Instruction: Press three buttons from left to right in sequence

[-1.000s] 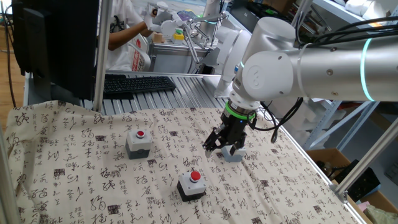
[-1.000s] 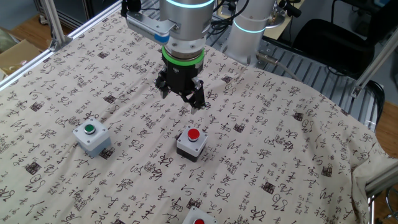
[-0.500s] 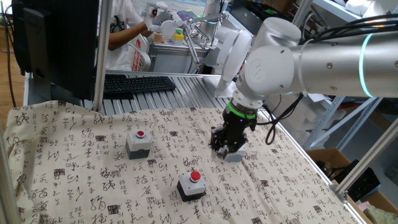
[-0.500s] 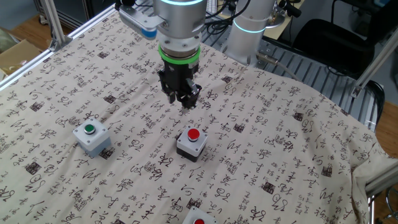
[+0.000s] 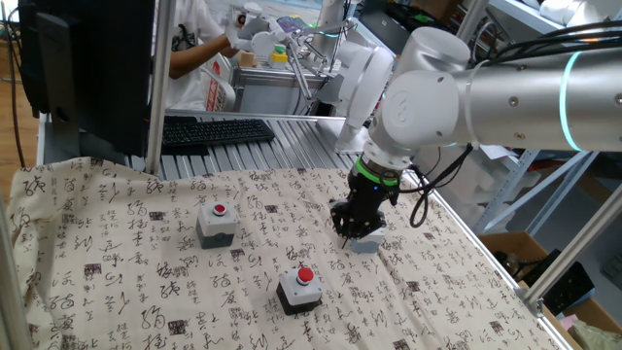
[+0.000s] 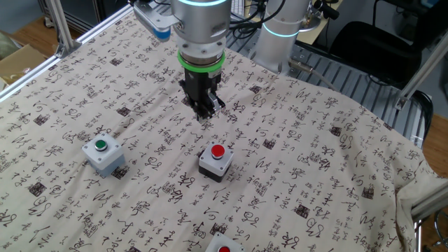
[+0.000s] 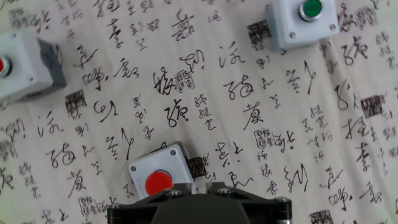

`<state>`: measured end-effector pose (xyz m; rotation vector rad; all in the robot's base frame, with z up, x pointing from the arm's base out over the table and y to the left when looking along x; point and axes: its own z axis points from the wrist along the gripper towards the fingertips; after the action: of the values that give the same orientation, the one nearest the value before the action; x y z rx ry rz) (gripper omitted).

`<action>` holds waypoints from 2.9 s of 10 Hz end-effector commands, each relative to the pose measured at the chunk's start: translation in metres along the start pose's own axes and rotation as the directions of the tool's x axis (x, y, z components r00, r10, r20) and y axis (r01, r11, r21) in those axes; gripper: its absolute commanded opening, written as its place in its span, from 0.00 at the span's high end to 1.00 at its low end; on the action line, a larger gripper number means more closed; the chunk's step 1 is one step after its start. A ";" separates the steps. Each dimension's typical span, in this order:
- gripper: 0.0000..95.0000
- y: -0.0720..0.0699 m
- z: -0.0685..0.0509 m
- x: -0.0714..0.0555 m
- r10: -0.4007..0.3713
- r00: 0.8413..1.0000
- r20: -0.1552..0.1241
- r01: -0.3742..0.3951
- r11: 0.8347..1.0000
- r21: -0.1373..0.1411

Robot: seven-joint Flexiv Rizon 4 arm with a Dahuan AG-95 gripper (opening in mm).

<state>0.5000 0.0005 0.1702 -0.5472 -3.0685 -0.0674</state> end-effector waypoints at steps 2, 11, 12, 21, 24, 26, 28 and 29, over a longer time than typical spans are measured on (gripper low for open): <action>1.00 -0.001 0.001 0.000 0.000 1.000 0.004 0.000 1.000 0.004; 1.00 -0.021 0.016 -0.052 -0.053 0.998 0.019 0.053 0.999 0.014; 1.00 -0.026 0.017 -0.062 -0.067 0.998 0.015 0.067 0.998 0.010; 1.00 -0.063 0.015 -0.127 -0.155 0.988 0.019 0.155 0.987 0.030; 1.00 -0.072 0.015 -0.147 -0.173 0.985 0.021 0.172 0.984 0.039; 1.00 -0.079 0.018 -0.157 -0.186 0.982 0.026 0.184 0.982 0.047; 1.00 -0.086 0.023 -0.164 -0.197 0.980 0.032 0.195 0.979 0.062; 1.00 -0.088 0.024 -0.166 -0.199 0.979 0.033 0.197 0.978 0.064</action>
<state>0.6268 -0.1396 0.1359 -0.2398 -3.1426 0.0390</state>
